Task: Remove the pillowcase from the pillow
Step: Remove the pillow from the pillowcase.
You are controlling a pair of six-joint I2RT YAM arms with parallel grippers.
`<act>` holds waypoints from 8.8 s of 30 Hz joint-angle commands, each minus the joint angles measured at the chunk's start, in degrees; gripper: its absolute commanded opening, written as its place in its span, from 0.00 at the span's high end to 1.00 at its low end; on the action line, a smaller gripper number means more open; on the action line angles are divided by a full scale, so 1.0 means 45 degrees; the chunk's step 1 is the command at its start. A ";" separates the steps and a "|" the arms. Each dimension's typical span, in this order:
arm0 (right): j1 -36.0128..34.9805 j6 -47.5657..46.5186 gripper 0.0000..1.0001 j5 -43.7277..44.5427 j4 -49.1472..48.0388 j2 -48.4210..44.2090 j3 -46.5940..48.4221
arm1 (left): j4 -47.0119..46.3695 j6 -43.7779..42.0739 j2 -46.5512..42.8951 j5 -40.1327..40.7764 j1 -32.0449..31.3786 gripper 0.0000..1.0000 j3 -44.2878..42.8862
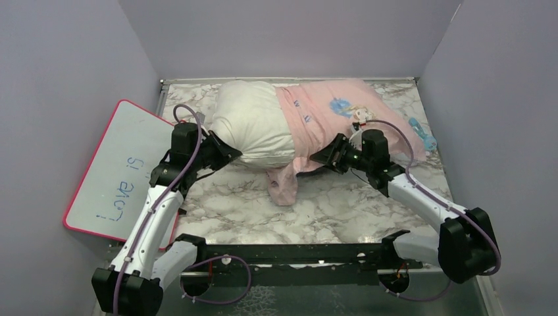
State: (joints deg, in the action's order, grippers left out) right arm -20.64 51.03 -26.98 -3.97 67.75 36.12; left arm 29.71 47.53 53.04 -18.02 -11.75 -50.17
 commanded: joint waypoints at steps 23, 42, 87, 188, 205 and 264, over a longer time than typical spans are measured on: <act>-0.1253 -0.1402 1.00 0.7692 0.3409 0.1253 0.3352 | 0.0441 -0.1550 0.2188 -0.1020 -0.0339 1.00 -0.8719; -0.3869 -0.3770 0.00 0.2414 0.0038 0.0305 0.1737 | -0.0483 -0.0332 0.2115 -0.0971 -0.0339 1.00 -0.7502; -0.6038 -0.4207 0.01 1.7339 -0.4418 0.6033 0.2059 | -0.0471 -0.0282 0.2135 -0.0360 -0.0349 1.00 -0.7454; -0.2329 -0.7613 0.02 0.9452 0.5834 0.1437 0.8867 | 0.0531 -1.0974 0.4492 0.3344 -0.2884 1.00 -0.8934; -0.2331 -1.0612 0.03 0.2698 0.9469 1.0350 1.8212 | 0.0484 -0.9643 0.2393 0.1366 -0.3122 1.00 -0.6167; -0.1991 -1.2436 0.36 0.3628 1.2619 1.1128 1.8978 | -0.0451 -0.9640 0.1626 0.2956 -0.3112 1.00 -0.5035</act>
State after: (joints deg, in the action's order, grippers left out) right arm -30.39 -1.43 -18.52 47.42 119.02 124.38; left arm 33.89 5.26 62.94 -4.51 -25.85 -72.44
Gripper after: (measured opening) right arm 0.766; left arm 0.023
